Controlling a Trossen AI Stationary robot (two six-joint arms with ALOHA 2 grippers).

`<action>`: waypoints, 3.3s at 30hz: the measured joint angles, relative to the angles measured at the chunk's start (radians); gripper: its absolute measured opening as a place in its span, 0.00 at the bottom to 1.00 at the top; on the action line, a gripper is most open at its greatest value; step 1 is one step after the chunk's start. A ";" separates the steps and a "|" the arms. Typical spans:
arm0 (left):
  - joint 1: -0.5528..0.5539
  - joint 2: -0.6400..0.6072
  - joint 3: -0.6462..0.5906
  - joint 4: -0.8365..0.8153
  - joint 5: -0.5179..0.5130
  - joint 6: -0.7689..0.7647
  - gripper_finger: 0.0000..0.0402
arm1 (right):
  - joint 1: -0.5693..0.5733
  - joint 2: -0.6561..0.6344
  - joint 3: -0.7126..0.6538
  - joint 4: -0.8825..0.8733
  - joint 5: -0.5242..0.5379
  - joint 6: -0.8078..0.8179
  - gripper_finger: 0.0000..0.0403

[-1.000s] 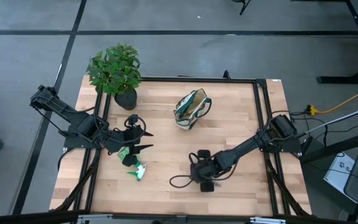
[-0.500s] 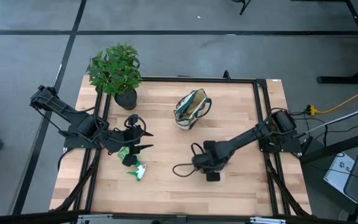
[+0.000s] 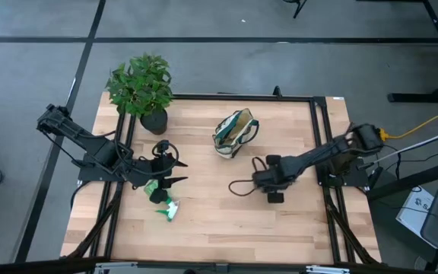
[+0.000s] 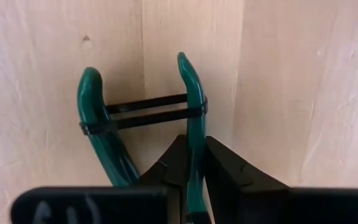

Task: Pick & Place Garden tools in Gardening bag
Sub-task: Put the green shear scissors into the green gardening bag

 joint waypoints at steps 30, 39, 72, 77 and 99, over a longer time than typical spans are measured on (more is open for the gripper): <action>0.000 0.000 0.000 0.000 0.000 0.000 0.42 | -0.125 -0.375 -0.003 0.322 0.071 -0.426 0.10; 0.000 0.000 0.000 -0.001 0.000 0.000 0.42 | -0.252 -0.576 -0.003 0.350 0.086 -0.505 0.10; 0.000 0.000 0.000 0.000 0.000 0.000 0.42 | -0.747 -0.455 -0.003 1.029 0.033 0.031 0.10; 0.000 0.000 0.000 0.000 0.000 0.000 0.42 | -0.760 -0.416 -0.003 1.050 0.003 0.057 0.10; 0.000 0.000 0.000 0.000 0.000 0.000 0.42 | -0.760 -0.334 -0.003 1.046 -0.055 0.055 0.10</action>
